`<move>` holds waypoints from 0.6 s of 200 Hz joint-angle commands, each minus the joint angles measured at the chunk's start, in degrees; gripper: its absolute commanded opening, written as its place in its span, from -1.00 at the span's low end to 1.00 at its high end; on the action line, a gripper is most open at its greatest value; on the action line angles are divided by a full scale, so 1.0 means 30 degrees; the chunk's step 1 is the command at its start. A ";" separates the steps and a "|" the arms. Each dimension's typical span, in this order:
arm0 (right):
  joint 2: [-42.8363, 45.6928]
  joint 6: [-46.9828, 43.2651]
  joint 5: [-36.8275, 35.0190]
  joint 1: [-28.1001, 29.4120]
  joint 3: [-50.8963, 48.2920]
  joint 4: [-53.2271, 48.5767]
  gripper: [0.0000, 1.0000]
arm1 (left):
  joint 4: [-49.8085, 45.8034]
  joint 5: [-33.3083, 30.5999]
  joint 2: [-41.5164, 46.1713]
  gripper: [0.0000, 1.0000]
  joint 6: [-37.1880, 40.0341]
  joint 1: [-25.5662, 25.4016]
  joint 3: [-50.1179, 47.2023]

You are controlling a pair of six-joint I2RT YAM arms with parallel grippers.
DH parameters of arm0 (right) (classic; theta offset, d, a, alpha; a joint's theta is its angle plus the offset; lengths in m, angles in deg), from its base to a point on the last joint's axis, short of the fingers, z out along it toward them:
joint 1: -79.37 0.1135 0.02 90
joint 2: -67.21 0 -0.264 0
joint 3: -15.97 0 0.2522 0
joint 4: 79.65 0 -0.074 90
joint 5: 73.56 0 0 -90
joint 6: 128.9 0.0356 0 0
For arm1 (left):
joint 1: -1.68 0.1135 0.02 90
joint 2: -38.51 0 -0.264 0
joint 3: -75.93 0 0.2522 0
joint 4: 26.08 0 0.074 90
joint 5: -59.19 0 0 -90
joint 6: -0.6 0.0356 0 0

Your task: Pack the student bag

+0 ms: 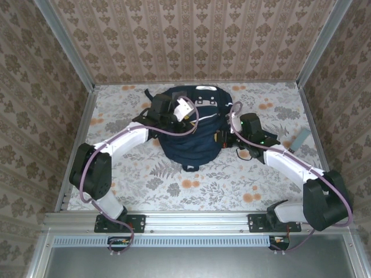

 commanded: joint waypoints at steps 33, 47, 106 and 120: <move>0.0424 0.0464 -0.0146 -0.1901 0.1624 -0.0344 -1.00 | -0.0964 0.1393 0.0798 0.22 0.3140 0.0357 -0.0919; 0.0280 0.0485 0.0095 -0.2199 0.1812 -0.0445 -1.00 | -0.0894 0.1936 0.0728 0.22 0.3833 0.0343 -0.1182; -0.0212 0.0416 0.0266 -0.2614 0.2269 -0.0816 -1.00 | -0.1861 0.1494 -0.0041 0.23 0.5980 -0.0455 -0.1243; -0.0362 0.0381 0.0301 -0.2657 0.2445 -0.0952 -1.00 | -0.1978 0.0588 -0.0368 0.21 0.6359 -0.0844 -0.1151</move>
